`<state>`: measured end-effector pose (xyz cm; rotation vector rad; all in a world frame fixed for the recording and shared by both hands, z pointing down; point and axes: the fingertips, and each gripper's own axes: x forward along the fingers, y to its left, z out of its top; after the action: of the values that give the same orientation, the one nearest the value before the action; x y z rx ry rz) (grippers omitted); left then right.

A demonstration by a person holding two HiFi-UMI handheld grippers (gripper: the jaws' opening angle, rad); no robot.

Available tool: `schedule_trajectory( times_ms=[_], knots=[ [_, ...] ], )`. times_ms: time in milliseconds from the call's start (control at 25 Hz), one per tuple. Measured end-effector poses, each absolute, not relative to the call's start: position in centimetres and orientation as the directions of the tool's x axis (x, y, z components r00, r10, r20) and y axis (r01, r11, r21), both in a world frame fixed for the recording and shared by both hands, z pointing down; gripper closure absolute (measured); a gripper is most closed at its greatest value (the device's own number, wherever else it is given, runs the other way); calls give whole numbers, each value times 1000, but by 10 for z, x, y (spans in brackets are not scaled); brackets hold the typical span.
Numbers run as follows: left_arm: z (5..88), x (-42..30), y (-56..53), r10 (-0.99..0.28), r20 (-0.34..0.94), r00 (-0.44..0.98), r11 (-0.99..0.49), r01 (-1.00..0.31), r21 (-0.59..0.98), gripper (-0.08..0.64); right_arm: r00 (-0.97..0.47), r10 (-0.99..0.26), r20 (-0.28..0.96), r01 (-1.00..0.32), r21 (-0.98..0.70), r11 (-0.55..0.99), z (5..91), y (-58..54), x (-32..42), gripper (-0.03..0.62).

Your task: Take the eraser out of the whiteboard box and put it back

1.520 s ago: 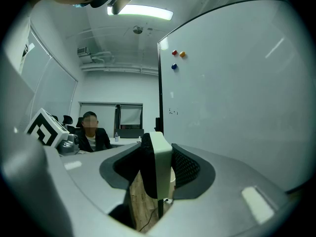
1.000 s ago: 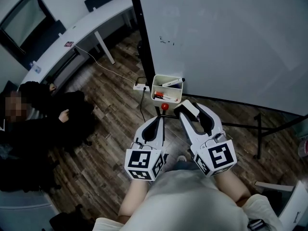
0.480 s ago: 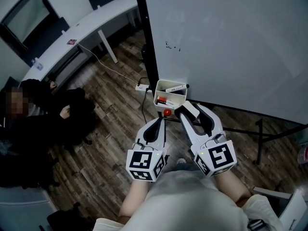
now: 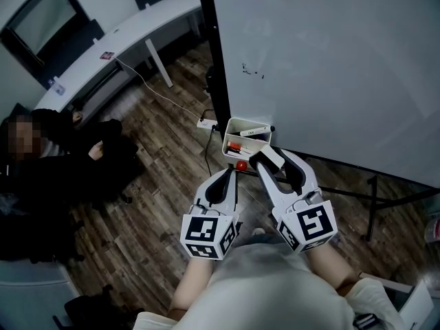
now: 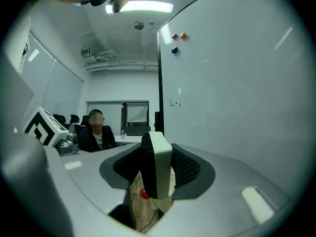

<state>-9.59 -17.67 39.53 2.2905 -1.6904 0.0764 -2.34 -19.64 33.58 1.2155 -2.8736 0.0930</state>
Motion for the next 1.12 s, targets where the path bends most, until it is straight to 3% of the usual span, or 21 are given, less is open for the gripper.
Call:
schedule_trajectory(
  times_ms=[1120],
  knots=[
    [400, -108, -204, -946, 221, 237, -189, -958, 217, 555, -755, -651, 75, -655, -58, 753, 353, -239, -43, 408]
  ],
)
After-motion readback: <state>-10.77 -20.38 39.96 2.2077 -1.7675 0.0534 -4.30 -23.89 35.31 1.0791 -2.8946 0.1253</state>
